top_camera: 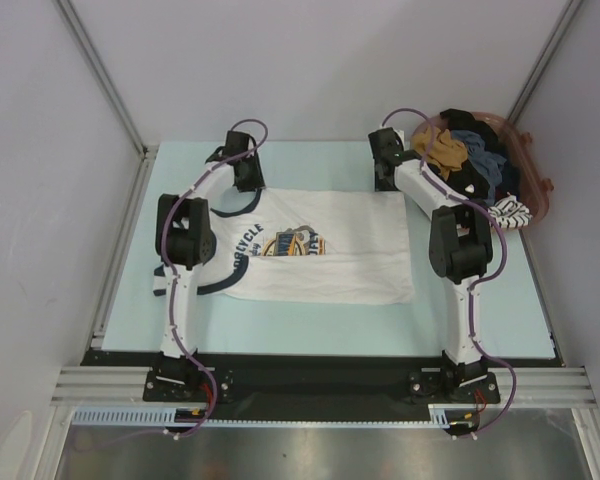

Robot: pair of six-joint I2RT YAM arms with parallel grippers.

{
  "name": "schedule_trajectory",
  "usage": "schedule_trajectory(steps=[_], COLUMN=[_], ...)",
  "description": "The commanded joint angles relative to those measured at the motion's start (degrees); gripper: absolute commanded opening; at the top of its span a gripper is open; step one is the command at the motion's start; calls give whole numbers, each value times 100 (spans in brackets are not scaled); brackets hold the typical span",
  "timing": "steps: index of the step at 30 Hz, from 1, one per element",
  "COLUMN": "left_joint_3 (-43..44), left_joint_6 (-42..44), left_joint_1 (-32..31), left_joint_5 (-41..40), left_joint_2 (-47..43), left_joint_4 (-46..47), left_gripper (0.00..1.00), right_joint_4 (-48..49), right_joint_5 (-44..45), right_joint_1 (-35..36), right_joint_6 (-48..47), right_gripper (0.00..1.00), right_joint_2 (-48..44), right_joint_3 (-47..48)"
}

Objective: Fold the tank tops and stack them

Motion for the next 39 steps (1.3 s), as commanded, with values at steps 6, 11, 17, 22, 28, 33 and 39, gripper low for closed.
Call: schedule_trajectory(steps=[6, 11, 17, 22, 28, 33, 39], left_joint_3=[352, -165, -334, -395, -263, -289, -281], left_joint_6=[-67, -155, 152, 117, 161, 170, 179], left_joint_1=[10, 274, 424, 503, 521, 521, 521], left_joint_5=[-611, -606, -212, -53, 115, 159, 185], left_joint_2=[128, -206, -357, -348, -242, -242, -242], left_joint_4=[-584, -330, -144, -110, -180, -145, -145], left_gripper=[1, 0, 0, 1, 0, 0, 0], right_joint_4=[159, 36, -193, -52, 158, 299, 247], right_joint_5=[-59, -77, -200, -138, -157, -112, -612], right_joint_1=[34, 17, -71, -141, -212, -212, -387], right_joint_6=[-125, -169, -81, -134, -81, -187, 59], right_gripper=[39, 39, 40, 41, 44, 44, 43], right_joint_2=[263, 667, 1308, 1493, 1582, 1661, 1784], right_joint_3=[431, 913, 1635, 1803, 1777, 1855, 1847])
